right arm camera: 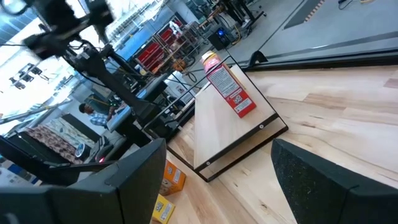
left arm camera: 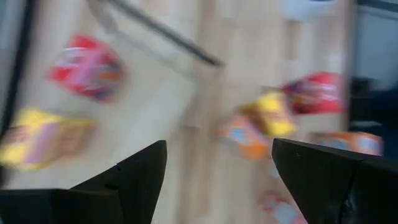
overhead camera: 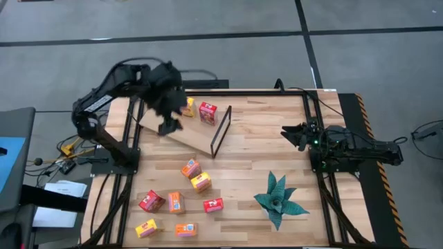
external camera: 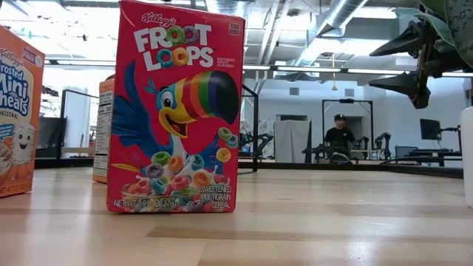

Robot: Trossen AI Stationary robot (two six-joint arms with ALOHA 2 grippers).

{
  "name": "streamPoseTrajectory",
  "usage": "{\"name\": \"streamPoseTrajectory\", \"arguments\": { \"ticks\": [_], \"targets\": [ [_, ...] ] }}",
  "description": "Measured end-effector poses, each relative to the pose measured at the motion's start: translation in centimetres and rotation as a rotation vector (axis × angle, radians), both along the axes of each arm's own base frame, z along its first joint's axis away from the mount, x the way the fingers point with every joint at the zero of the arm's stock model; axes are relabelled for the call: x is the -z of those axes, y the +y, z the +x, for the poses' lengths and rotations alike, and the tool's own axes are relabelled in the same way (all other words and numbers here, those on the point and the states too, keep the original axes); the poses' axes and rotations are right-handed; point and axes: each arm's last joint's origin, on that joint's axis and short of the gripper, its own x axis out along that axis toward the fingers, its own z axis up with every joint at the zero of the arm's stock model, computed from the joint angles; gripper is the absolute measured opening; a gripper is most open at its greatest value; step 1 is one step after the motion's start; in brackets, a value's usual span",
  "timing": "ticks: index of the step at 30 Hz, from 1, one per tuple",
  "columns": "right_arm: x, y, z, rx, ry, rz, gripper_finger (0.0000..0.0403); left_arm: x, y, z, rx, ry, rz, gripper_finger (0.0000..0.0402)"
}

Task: Stack cereal on shelf
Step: Put the top orange cereal box on the shelf

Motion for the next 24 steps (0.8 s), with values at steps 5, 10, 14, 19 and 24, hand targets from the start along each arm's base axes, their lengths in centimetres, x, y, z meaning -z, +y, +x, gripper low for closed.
{"name": "streamPoseTrajectory", "arguments": {
  "ticks": [5,10,14,19,24],
  "targets": [
    [0.2,0.0,0.0,0.0,0.018,0.001,0.0317,-0.5,-5.0,-0.3,0.029,-0.005,-0.049,0.0282],
    [0.2,0.0,0.0,0.0,0.017,0.001,0.0317,-0.5,-9.4,-0.8,0.013,0.014,-0.105,0.0282],
    [0.3,0.0,0.0,0.0,0.031,0.002,0.0317,-0.4,-11.9,-1.2,-0.064,0.035,-0.164,0.0282],
    [0.6,0.0,0.0,0.0,0.06,0.004,0.0317,-0.3,-14.4,-2.1,-0.23,0.058,-0.27,0.0282],
    [0.6,0.0,0.0,0.0,0.064,0.004,0.0317,-0.2,-16.8,-3.0,-0.332,0.024,-0.273,0.0281]
  ]
}}
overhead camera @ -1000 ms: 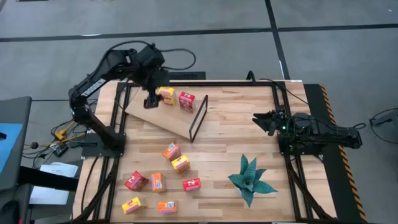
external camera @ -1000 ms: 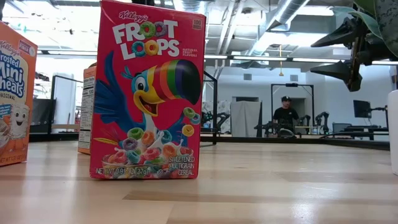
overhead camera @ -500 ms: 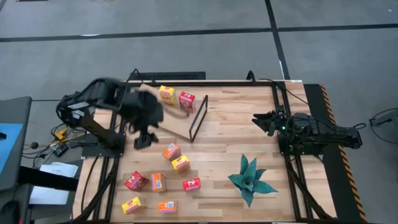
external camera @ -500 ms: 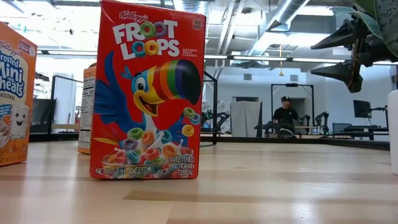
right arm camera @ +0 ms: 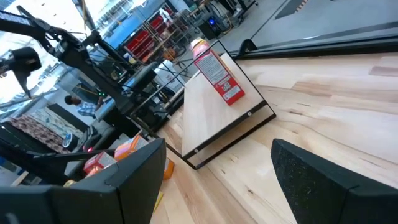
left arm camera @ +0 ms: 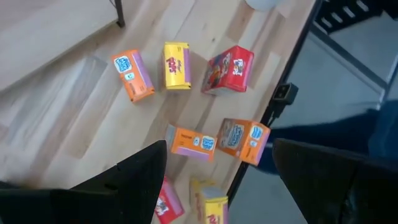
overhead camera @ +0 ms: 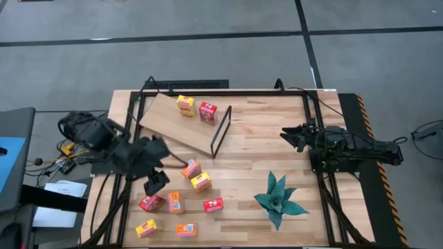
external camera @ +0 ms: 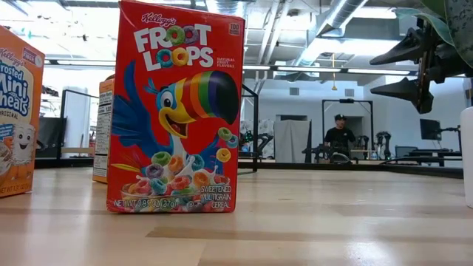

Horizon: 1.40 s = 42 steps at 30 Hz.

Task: Stack cereal on shelf
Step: Put the top orange cereal box on the shelf

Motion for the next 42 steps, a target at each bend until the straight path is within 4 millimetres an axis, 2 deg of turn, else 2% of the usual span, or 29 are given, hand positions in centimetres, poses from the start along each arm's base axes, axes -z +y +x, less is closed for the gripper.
{"name": "streamPoseTrajectory", "arguments": {
  "ticks": [5,7,11,16,20,26,29,33,42],
  "targets": [
    [0.0,0.0,0.0,0.0,0.0,0.0,0.0317,0.6,-2.1,-0.2,-0.028,-0.014,0.038,0.0282],
    [0.0,0.0,0.0,0.0,0.0,0.0,0.0317,1.1,-3.2,0.2,0.014,0.004,0.061,0.0281],
    [0.0,0.0,0.0,0.0,0.001,0.0,0.0317,2.8,-5.8,1.0,0.123,0.055,0.125,0.0282],
    [0.0,0.0,0.0,0.0,0.001,0.0,0.0317,5.1,-8.2,2.6,0.162,0.14,0.149,0.0281],
    [0.0,0.0,0.0,0.0,0.001,0.001,0.0317,6.7,-9.3,3.8,0.079,0.187,0.139,0.0282],
    [0.0,0.0,0.0,0.0,-0.002,0.007,0.0317,7.4,-9.6,4.1,-0.045,0.19,0.13,0.0281],
    [0.0,0.0,0.0,-0.001,-0.002,0.008,0.0317,7.8,-9.1,4.2,-0.043,0.153,0.217,0.0281],
    [0.0,0.1,0.0,-0.023,-0.003,0.011,0.0317,9.0,-5.6,4.7,-0.085,0.213,0.278,0.0281],
    [0.0,0.1,0.0,-0.03,-0.003,0.012,0.0317,13.5,1.2,5.0,-0.174,0.378,0.409,0.0281]
  ]
}}
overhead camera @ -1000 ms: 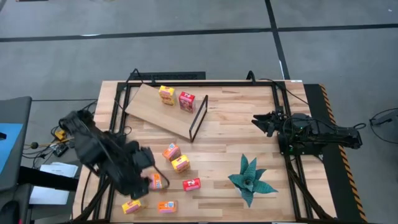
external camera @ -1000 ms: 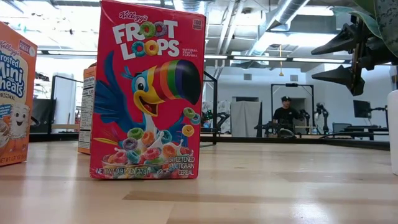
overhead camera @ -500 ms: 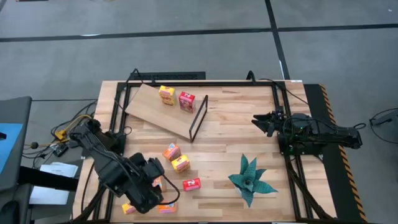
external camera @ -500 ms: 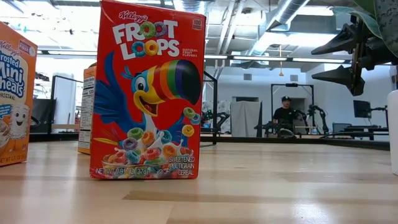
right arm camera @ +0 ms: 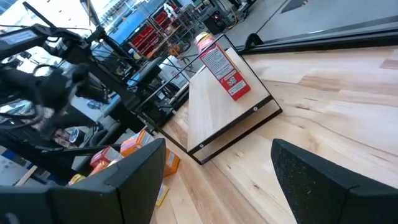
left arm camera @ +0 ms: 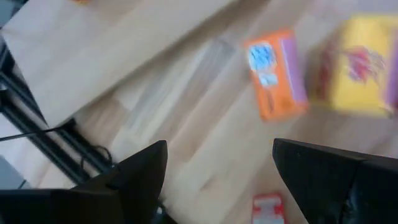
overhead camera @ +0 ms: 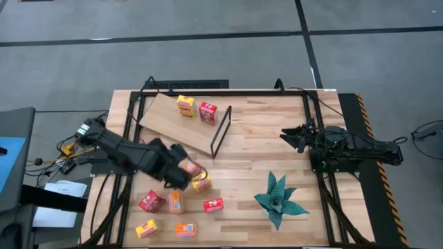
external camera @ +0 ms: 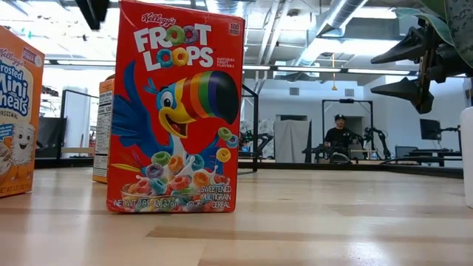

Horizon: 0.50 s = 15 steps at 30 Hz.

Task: Stack cereal on shelf
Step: Put the top orange cereal box on the shelf

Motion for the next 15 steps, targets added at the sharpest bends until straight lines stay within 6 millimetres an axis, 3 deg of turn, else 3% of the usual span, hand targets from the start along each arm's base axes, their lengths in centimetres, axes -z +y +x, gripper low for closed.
{"name": "streamPoseTrajectory", "arguments": {
  "ticks": [10,15],
  "targets": [
    [0.0,0.0,0.0,-0.005,-0.001,0.003,0.0317,1.8,2.3,2.0,0.005,-0.088,-0.047,0.0283],
    [0.0,0.0,0.0,-0.006,-0.001,0.003,0.0317,2.6,3.2,3.0,0.014,-0.108,-0.09,0.0305]
  ]
}}
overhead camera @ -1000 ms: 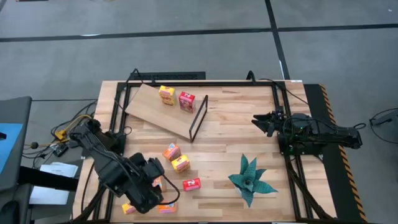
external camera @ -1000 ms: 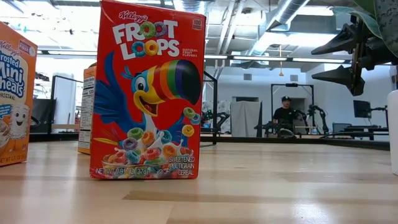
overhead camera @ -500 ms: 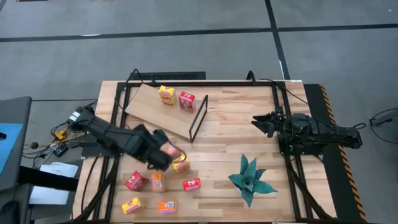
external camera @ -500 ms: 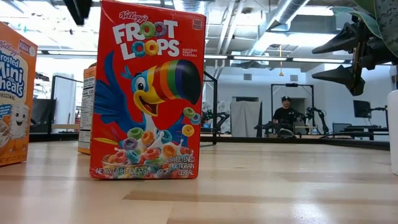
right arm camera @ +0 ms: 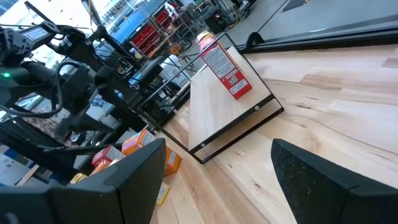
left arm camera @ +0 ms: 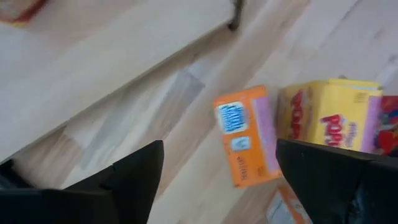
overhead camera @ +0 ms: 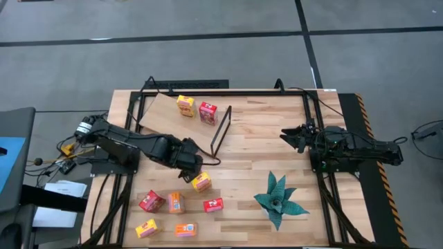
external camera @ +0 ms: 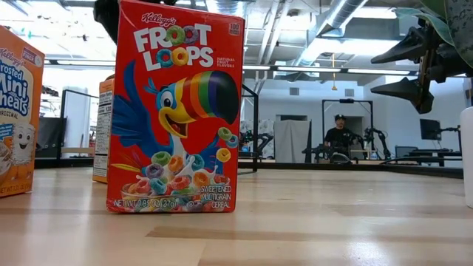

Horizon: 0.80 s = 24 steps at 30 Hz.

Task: Stack cereal on shelf
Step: Put the top orange cereal box on the shelf

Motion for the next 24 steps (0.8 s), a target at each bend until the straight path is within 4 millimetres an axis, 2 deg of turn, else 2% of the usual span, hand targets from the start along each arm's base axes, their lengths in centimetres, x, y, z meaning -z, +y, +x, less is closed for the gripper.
{"name": "streamPoseTrajectory", "arguments": {
  "ticks": [7,16,24],
  "targets": [
    [0.0,0.0,0.0,-0.006,0.0,0.0,0.0317,0.1,1.1,0.4,-0.028,-0.002,-0.015,0.0337],
    [0.0,0.1,0.0,-0.019,0.0,0.002,0.0317,0.6,1.5,1.0,-0.055,0.004,-0.013,0.0337],
    [0.0,0.1,0.0,-0.02,0.004,0.0,0.0317,2.5,0.9,1.5,-0.074,0.024,-0.032,0.0337]
  ]
}}
